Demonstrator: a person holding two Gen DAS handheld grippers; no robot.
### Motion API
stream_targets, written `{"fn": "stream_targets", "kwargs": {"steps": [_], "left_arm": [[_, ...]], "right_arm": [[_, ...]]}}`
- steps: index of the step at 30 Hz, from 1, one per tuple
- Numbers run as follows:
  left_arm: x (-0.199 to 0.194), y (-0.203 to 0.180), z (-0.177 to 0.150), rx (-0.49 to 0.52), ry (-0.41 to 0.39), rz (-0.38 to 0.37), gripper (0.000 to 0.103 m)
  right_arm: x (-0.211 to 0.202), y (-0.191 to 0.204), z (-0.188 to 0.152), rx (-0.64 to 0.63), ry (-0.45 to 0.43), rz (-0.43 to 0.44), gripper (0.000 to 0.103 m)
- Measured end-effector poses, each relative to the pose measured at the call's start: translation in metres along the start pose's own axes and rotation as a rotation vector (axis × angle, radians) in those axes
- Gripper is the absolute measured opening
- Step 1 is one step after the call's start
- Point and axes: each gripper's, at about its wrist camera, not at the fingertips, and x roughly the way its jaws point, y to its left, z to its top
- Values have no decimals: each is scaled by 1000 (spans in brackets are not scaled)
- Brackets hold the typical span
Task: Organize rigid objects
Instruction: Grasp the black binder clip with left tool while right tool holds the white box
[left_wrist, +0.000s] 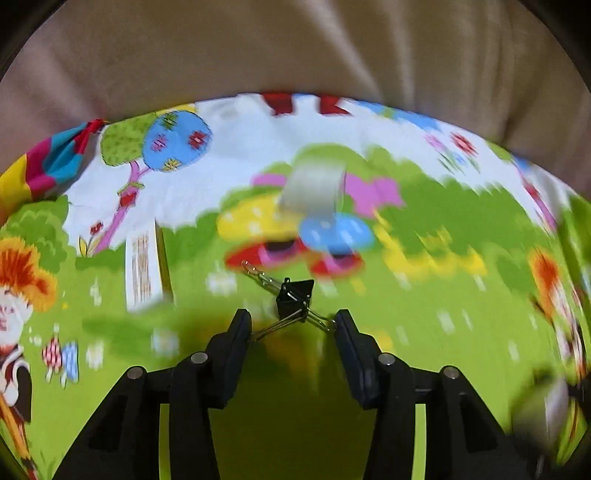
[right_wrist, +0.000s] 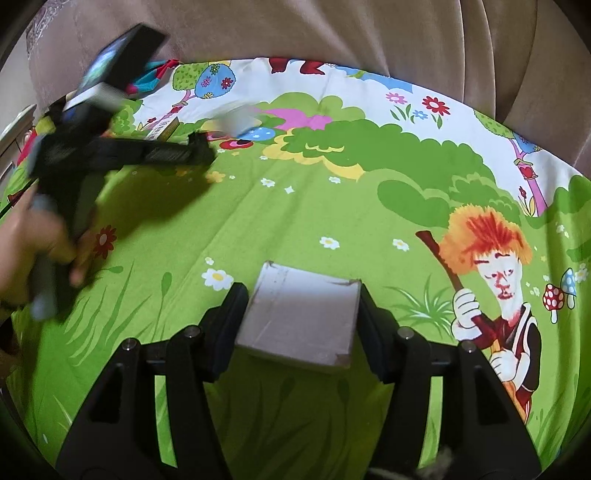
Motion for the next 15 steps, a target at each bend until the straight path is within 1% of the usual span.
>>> {"fn": "stream_targets", "kwargs": {"steps": [3, 5, 7, 8, 9, 10, 11, 15], "left_arm": [[-36, -2, -43, 32, 5, -57, 47], [-56, -7, -70, 67, -7, -65, 48], [-65, -5, -82, 85, -21, -71, 52], [-67, -5, -85, 87, -26, -71, 54], [-67, -4, -86, 78, -22, -68, 65], [-64, -3, -84, 61, -12, -68, 79], [-61, -1, -81, 43, -2, -66, 84], [-59, 1, -79, 29, -2, -50, 85]], "right_arm": [[0, 0, 0, 1, 0, 0, 62], [0, 0, 0, 1, 0, -1, 62], [0, 0, 0, 1, 0, -1, 62], [0, 0, 0, 1, 0, -1, 63], [0, 0, 0, 0, 0, -2, 62], [0, 0, 0, 1, 0, -1, 62], [0, 0, 0, 0, 0, -1, 62], [0, 0, 0, 0, 0, 0, 62]]}}
